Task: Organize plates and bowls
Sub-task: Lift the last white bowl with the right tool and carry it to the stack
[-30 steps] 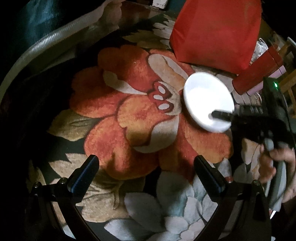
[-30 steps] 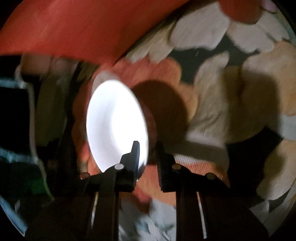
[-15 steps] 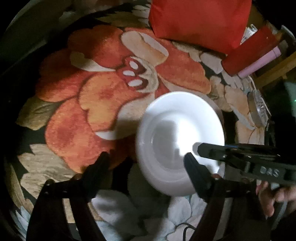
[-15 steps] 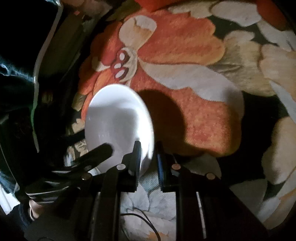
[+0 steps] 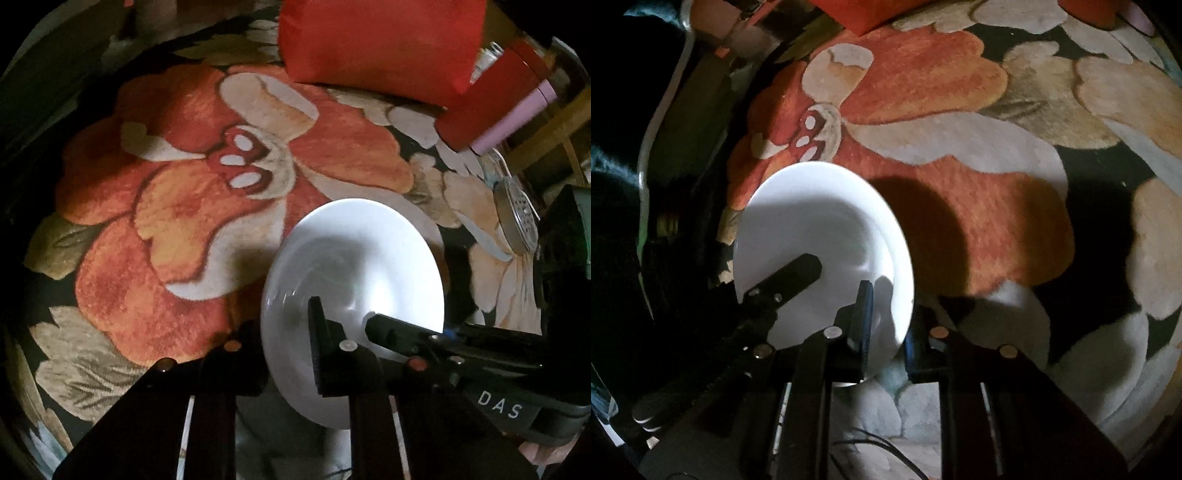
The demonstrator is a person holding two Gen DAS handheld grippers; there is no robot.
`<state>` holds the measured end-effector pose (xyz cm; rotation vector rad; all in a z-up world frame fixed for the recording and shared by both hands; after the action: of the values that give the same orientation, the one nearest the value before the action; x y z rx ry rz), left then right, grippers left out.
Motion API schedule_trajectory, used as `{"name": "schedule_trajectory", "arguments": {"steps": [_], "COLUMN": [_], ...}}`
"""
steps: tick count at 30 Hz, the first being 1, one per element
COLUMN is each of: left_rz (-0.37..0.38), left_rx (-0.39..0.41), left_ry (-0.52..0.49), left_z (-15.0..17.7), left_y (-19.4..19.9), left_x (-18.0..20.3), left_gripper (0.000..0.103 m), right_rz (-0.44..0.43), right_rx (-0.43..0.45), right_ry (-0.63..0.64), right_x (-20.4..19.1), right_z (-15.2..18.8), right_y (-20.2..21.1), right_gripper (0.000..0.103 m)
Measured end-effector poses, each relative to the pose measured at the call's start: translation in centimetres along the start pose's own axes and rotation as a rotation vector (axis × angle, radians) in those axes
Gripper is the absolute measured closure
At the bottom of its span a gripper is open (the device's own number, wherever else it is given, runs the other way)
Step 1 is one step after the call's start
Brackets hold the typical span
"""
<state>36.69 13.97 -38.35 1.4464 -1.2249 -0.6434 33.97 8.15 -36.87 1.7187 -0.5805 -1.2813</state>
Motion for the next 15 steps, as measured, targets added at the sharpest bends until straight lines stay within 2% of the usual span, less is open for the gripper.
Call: {"name": "schedule_trajectory", "arguments": {"steps": [7, 15], "left_rz": [0.057, 0.097], "left_rx": [-0.011, -0.015], "left_ry": [-0.06, -0.143], "left_z": [1.2, 2.5], "left_y": [1.6, 4.7], "left_x": [3.8, 10.2], "left_gripper": [0.087, 0.087], "right_rz": [0.036, 0.104], "right_rx": [0.012, 0.054], "right_ry": [-0.005, -0.027], "right_x": [1.4, 3.5], "right_z": [2.2, 4.1], "right_y": [3.2, 9.8], "right_gripper": [0.088, 0.088]}}
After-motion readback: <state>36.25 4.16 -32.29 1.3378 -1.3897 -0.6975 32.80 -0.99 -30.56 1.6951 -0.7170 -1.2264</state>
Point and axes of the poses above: each gripper's, at about its wrist camera, not at the fingertips, and y roughly against the way its jaws point, x to its right, z to its underside, the point moved 9 cm from there along -y, roughly the way its jaws point, and after that the axes turned 3 degrees about -z, right-handed, at the moved point
